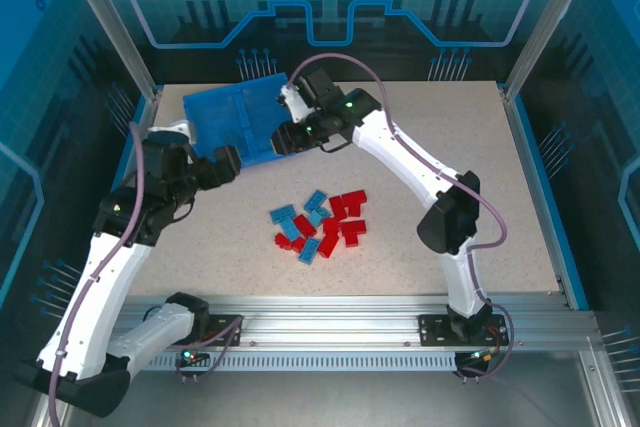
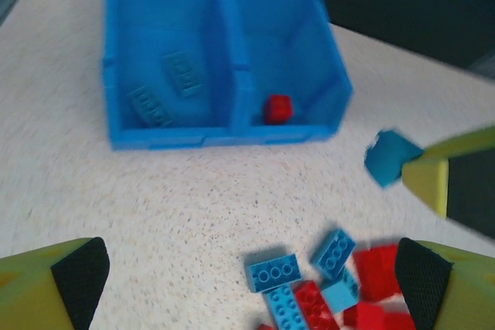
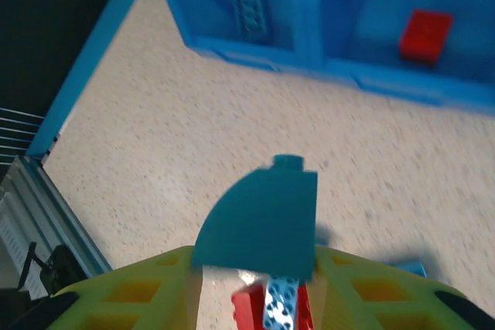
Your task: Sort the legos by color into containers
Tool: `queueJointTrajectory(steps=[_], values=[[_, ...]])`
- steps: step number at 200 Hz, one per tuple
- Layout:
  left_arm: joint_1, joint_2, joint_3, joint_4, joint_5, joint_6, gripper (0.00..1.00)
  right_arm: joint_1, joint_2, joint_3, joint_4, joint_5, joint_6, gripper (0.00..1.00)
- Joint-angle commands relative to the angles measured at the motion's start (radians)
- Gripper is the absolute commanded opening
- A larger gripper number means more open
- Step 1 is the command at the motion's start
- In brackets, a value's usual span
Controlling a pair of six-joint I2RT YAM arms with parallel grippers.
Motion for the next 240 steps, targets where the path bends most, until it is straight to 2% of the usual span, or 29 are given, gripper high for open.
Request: queueJointTrajectory(steps=[1, 17, 37, 66, 82, 104, 120, 153, 191, 215, 240], values=[[0.089, 0.005, 0.051, -0.18, -0.041, -0.314, 0.99, 0.026, 0.154, 0.151, -0.002, 0.002, 0.004, 0.41], [0.137, -0.012, 0.032, -0.186, 0.016, -0.39, 0.98, 0.038, 0.267, 0.284, 0.006, 0.027, 0.03, 0.42], [0.144, -0.027, 0.0, -0.169, 0.038, -0.427, 0.99, 0.045, 0.365, 0.384, 0.043, 0.046, 0.049, 0.42], [0.145, -0.005, -0.023, -0.171, 0.061, -0.365, 0.99, 0.049, 0.433, 0.423, 0.109, 0.055, 0.068, 0.42], [0.159, 0.019, -0.039, -0.202, 0.064, -0.342, 0.99, 0.05, 0.423, 0.432, 0.08, 0.062, 0.089, 0.44], [0.269, 0.094, -0.074, -0.197, 0.215, -0.302, 0.99, 0.052, 0.342, 0.39, 0.005, 0.049, 0.083, 0.52], [0.337, 0.157, -0.095, -0.159, 0.266, -0.29, 0.99, 0.05, 0.249, 0.295, -0.033, 0.026, 0.03, 0.62], [0.404, 0.234, -0.121, -0.033, 0.183, -0.295, 0.99, 0.041, -0.001, 0.033, -0.037, 0.048, -0.046, 0.76], [0.426, 0.456, 0.017, -0.08, -0.004, -0.272, 0.99, -0.003, -0.228, -0.219, -0.001, 0.105, -0.043, 0.95], [0.447, 0.582, 0.078, -0.09, -0.093, -0.29, 0.99, -0.047, -0.314, -0.31, 0.0, 0.109, -0.038, 1.0], [0.536, 0.659, 0.082, -0.055, -0.095, -0.328, 0.99, -0.09, -0.329, -0.297, -0.059, 0.075, -0.034, 1.0]])
